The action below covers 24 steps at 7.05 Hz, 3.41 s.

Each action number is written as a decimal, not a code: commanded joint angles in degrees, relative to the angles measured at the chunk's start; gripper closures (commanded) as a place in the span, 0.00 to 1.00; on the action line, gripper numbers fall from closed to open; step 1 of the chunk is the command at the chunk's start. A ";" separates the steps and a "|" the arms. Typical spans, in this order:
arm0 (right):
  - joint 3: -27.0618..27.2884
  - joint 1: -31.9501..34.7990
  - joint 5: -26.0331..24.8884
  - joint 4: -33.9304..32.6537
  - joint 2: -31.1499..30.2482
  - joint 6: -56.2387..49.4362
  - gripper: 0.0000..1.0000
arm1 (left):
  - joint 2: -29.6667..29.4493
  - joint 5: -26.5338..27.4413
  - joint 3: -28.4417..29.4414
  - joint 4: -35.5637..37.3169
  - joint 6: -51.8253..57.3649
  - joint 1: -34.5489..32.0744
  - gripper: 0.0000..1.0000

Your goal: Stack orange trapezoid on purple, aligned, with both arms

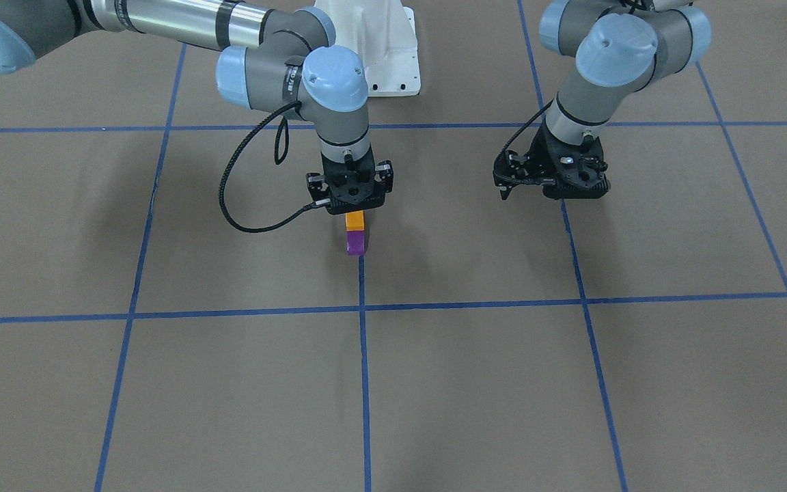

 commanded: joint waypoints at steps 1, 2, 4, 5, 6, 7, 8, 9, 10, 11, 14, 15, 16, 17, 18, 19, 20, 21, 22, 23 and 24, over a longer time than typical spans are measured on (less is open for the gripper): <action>0.84 0.53 0.09 -0.08 0.04 -0.11 0.00 | -0.13 0.00 -0.05 0.03 -0.06 0.05 0.00; 2.32 1.75 0.44 -0.69 -0.05 -0.11 0.00 | -0.13 0.00 -0.05 0.03 -0.06 0.05 0.00; 10.11 3.86 1.14 -6.53 -2.15 -0.02 0.00 | 0.22 -0.09 -1.27 0.12 0.55 -0.48 0.00; 16.33 5.87 2.36 -11.54 -4.86 -0.28 0.00 | 1.36 -0.09 -2.15 0.12 1.00 -0.74 0.00; 21.53 8.42 4.81 -11.85 -10.37 -0.89 0.00 | 2.67 -0.18 -2.85 0.12 3.96 -2.31 0.00; 26.45 11.84 7.53 -11.51 -17.82 -2.46 0.00 | 6.60 -0.27 -4.43 0.12 10.17 -5.11 0.00; 29.72 16.31 9.39 -11.50 -24.07 -9.01 0.00 | 9.34 -2.44 -4.44 0.03 15.97 -8.88 0.00; 30.54 21.75 12.80 -11.42 -29.96 -16.90 0.00 | 12.76 -6.55 -4.18 0.03 24.64 -14.14 0.00; 30.55 28.68 14.92 -11.50 -35.68 -26.12 0.00 | 16.01 -10.25 -3.31 0.03 33.87 -20.72 0.00; 30.02 35.79 16.34 -11.50 -40.87 -37.70 0.00 | 16.48 -14.72 0.61 0.12 41.79 -27.13 0.00; 19.25 56.81 25.74 -11.50 -48.72 -68.12 0.00 | 14.82 -18.64 14.43 0.20 61.80 -39.83 0.00; 16.51 60.09 25.84 -11.59 -49.70 -72.57 0.00 | 15.08 -18.72 15.15 0.47 61.82 -40.81 0.00; 15.44 61.43 26.10 -11.59 -49.54 -73.05 0.00 | 15.43 -18.72 15.16 0.64 61.82 -41.34 0.00; 14.47 61.53 26.11 -11.50 -49.62 -73.06 0.00 | 15.52 -18.55 15.24 0.73 61.82 -41.35 0.00; 14.64 61.53 26.11 -11.50 -49.80 -73.06 0.00 | 15.61 -18.63 15.24 0.73 61.73 -41.35 0.00; 14.73 61.53 25.93 -11.50 -49.80 -72.62 0.00 | 15.61 -18.64 15.16 0.82 61.73 -41.35 0.00; 14.64 61.53 26.10 -11.50 -49.88 -72.36 0.00 | 15.69 -18.64 15.24 0.91 61.73 -41.35 0.00; 14.73 61.53 25.93 -11.50 -49.71 -72.27 0.00 | 15.43 -18.46 15.42 2.13 61.82 -42.31 0.00; 14.55 61.53 25.76 -11.50 -49.45 -72.35 0.00 | 15.34 -18.37 15.25 2.75 61.91 -43.88 0.00; 14.55 61.53 25.75 -11.50 -49.53 -72.35 0.00 | 15.34 -18.28 15.51 2.93 63.73 -44.59 0.00; 14.55 61.53 25.75 -11.50 -49.62 -72.44 0.00 | 15.26 -18.11 17.25 3.97 67.84 -46.08 0.00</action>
